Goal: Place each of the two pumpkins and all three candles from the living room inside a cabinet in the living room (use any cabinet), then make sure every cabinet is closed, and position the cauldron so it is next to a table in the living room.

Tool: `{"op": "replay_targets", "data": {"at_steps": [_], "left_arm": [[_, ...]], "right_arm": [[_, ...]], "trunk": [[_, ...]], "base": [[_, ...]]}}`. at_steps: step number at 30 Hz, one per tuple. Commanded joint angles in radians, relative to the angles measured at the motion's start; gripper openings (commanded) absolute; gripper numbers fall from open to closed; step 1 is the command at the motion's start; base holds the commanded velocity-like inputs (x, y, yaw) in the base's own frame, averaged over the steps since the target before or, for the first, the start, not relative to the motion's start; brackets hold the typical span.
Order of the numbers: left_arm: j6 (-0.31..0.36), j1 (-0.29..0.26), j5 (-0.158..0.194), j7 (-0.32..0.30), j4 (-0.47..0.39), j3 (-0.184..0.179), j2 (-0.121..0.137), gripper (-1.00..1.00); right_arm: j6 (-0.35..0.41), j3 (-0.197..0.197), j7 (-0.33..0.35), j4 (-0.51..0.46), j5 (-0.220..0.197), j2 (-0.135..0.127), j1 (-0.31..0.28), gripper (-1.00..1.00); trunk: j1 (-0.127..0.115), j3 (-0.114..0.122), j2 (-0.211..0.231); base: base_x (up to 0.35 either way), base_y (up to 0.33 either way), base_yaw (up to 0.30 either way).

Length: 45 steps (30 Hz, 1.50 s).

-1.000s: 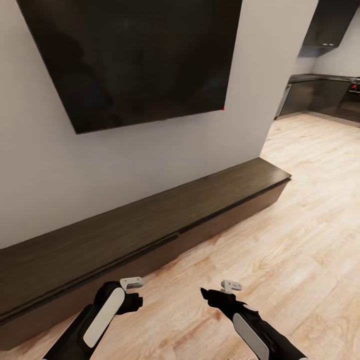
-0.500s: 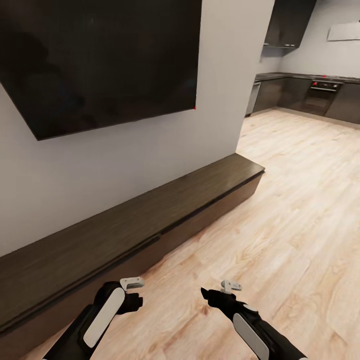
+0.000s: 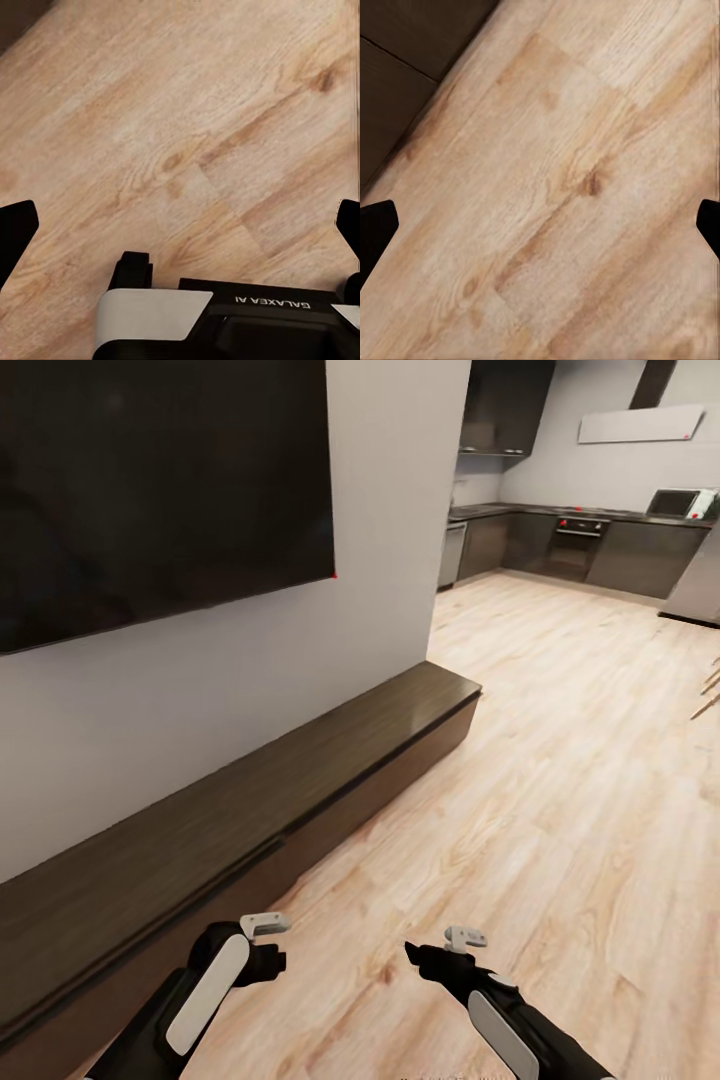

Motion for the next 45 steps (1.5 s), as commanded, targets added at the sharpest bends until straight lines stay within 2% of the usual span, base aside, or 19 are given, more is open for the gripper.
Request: {"op": "replay_targets", "data": {"at_steps": [1, 19, 27, 45], "left_arm": [[0.0, -0.001, 0.01, 0.01, -0.002, -0.002, 0.001, 1.0], [-0.003, 0.0, 0.011, 0.01, -0.003, -0.008, 0.001, 1.0], [-0.003, 0.0, 0.013, 0.01, -0.002, -0.011, 0.0, 1.0], [-0.007, 0.0, 0.012, 0.001, 0.009, -0.015, 0.0, 1.0]], "right_arm": [[0.002, 0.006, -0.009, -0.002, -0.008, -0.001, -0.001, 1.0], [0.002, 0.006, -0.01, 0.0, -0.008, 0.002, -0.001, 1.0], [0.001, 0.006, -0.009, 0.056, -0.008, -0.002, -0.001, 1.0], [0.0, 0.006, -0.009, 0.061, -0.008, 0.0, -0.001, 1.0]], "trunk": [[0.0, -0.001, 0.0], [0.0, -0.001, 0.0], [0.0, -0.001, 0.0], [0.0, -0.001, 0.0]], "base": [[0.0, 0.0, -0.278], [0.0, 0.0, -0.278], [0.0, 0.0, -0.278], [0.0, 0.0, -0.278]]}}
